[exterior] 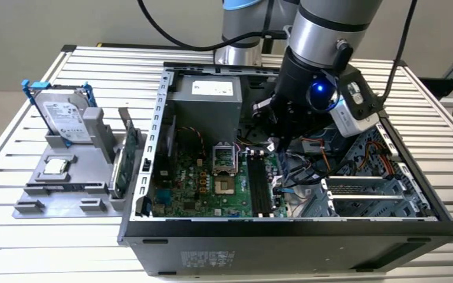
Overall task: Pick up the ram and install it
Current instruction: 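Insert the ram into the slot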
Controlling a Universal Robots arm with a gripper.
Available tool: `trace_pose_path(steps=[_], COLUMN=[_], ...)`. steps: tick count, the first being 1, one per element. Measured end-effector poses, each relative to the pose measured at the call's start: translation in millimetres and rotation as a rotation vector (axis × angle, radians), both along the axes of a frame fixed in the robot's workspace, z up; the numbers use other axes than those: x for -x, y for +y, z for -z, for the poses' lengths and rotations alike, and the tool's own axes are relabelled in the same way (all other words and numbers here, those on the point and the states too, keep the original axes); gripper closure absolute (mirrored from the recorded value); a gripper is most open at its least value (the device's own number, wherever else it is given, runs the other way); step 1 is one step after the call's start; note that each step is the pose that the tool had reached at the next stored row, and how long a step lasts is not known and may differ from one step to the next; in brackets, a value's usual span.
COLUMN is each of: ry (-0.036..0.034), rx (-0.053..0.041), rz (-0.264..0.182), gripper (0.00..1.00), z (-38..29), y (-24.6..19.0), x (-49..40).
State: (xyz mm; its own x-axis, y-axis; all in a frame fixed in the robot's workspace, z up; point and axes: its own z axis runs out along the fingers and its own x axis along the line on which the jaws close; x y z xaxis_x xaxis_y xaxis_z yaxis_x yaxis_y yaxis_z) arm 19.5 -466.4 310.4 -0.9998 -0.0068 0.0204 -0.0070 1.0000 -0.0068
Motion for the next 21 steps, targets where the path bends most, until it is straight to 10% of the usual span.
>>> trace_pose_path(steps=[21], ry=[0.0036], rx=[0.0000], rz=[0.003], gripper=[1.00], z=[7.0], y=[0.0], x=[2.1])
